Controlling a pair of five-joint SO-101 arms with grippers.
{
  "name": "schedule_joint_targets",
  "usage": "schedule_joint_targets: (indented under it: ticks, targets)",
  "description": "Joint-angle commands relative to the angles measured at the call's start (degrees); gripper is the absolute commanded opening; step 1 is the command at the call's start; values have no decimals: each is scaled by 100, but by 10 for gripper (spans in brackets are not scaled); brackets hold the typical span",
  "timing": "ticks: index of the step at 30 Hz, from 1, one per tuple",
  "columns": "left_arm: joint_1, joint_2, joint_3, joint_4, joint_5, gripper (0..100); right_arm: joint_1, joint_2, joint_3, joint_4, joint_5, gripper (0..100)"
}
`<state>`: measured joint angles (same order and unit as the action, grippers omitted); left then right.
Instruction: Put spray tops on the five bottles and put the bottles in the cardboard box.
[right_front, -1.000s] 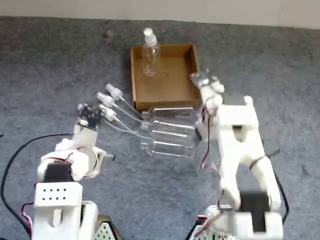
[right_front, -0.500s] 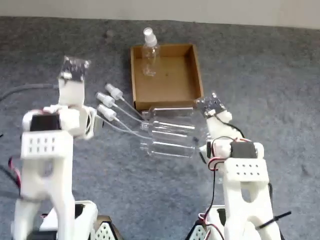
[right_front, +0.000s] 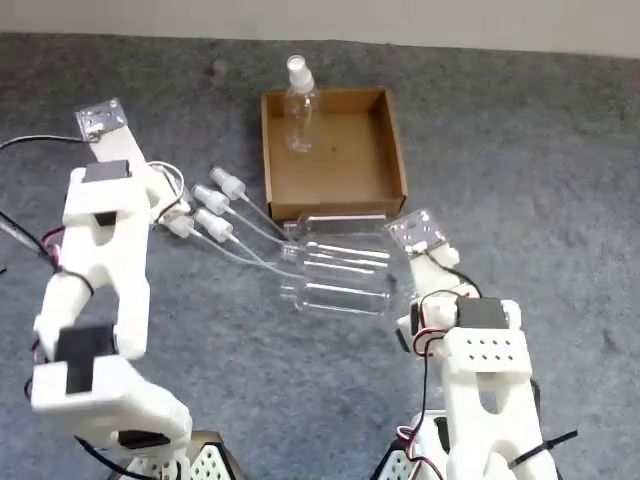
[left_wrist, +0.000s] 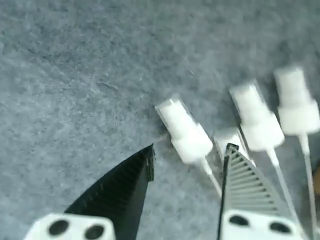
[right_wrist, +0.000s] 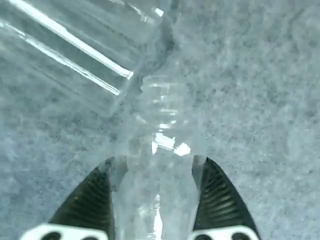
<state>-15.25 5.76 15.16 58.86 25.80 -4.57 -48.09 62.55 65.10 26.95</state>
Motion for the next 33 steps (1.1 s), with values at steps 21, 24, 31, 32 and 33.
schedule_joint_targets:
  ticks: [21,24,31,32,33]
  targets:
    - [-268,1552,-1182,-123,246,4,66,-163,189,-198,-79,4]
    - [-268,1552,-1525,132,-299,4,66,-163,180,-198,-79,4]
    - [-259,1481,-3310,1899,-1292,4,66,-163,180,-198,-79,4]
    - [-251,1385,-3556,2119,-1371,4,66,-163,171,-198,-79,4]
    - [-233,1253,-3732,2321,-1442,4,22,-163,163,-180,-79,4]
